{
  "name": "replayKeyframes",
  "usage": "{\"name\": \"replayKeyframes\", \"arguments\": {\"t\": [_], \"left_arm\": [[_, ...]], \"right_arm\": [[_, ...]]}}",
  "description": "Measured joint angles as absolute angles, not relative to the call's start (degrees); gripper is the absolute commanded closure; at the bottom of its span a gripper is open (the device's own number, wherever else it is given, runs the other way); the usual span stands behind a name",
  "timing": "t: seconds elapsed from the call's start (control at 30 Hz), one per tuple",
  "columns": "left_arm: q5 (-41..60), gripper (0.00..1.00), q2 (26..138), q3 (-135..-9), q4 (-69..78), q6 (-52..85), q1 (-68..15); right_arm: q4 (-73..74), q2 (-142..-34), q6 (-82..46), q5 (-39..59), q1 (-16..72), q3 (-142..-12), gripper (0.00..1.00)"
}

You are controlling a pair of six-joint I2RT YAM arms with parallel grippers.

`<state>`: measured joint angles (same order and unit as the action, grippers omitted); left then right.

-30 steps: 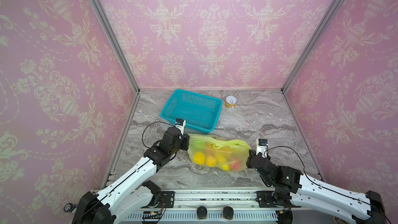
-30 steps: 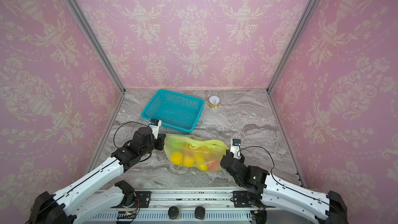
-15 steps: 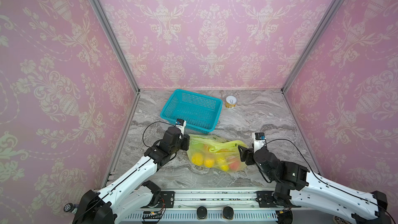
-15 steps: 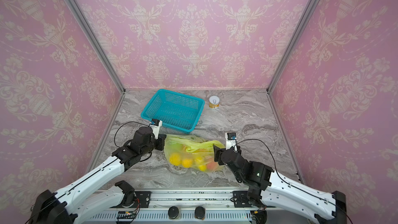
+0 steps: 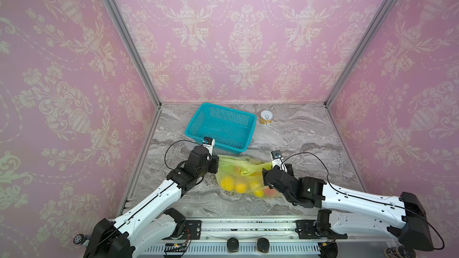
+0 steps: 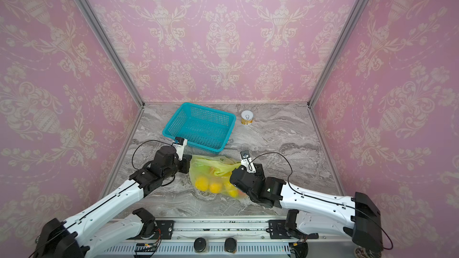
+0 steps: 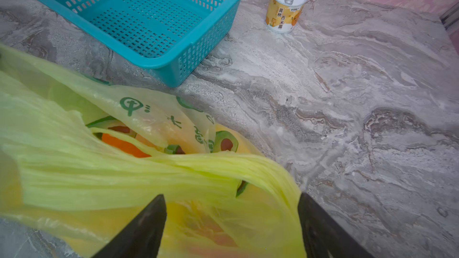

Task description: Untie the knot of the plastic bag and take out the fruit

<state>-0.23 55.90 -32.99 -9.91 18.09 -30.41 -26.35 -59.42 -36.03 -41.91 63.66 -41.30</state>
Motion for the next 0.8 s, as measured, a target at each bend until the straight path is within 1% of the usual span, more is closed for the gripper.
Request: {"name": "replayKeyframes", "arguments": {"t": [0.17,0.27,0.47,0.57,0.6,0.67,0.7,0.73,0.77,0.8], "left_arm": [[-0.1,1.0,55.2,-33.0,-10.0,18.1,-30.4],[-0.1,1.0,54.7,-33.0,-10.1,18.1,-30.4],[-0.1,1.0,54.7,-33.0,-10.2,18.1,-30.4],[-0.1,1.0,54.7,-33.0,-10.2,18.1,-30.4],[-0.1,1.0,54.7,-33.0,-10.2,18.1,-30.4],[-0.1,0.97,54.7,-33.0,-10.3,18.1,-30.4],[-0.1,0.92,54.7,-33.0,-10.3,18.1,-30.4],[-0.1,0.85,54.7,-33.0,-10.3,18.0,-30.4],[-0.1,0.77,54.6,-33.0,-10.4,17.9,-30.4],[0.0,0.67,54.5,-33.0,-10.5,17.6,-30.4]], "right_arm": [[-25.2,-53.4,-36.0,-40.2,57.0,-39.3,0.2],[-24.5,-53.1,-35.9,-38.2,54.3,-37.6,0.2],[-22.3,-57.6,-35.2,-33.0,51.8,-37.1,0.34],[-21.0,-60.0,-34.9,-31.2,51.4,-37.1,0.39],[-20.6,-60.4,-34.8,-30.7,51.3,-37.1,0.43],[-20.0,-61.0,-34.5,-29.9,51.1,-37.1,0.56],[-19.7,-61.2,-34.3,-29.7,51.0,-37.1,0.69],[-19.6,-61.4,-34.3,-29.4,50.9,-37.1,0.81],[-19.5,-61.5,-34.5,-29.2,50.7,-37.1,0.89],[-19.4,-61.6,-34.3,-29.1,50.4,-37.1,0.96]]}}
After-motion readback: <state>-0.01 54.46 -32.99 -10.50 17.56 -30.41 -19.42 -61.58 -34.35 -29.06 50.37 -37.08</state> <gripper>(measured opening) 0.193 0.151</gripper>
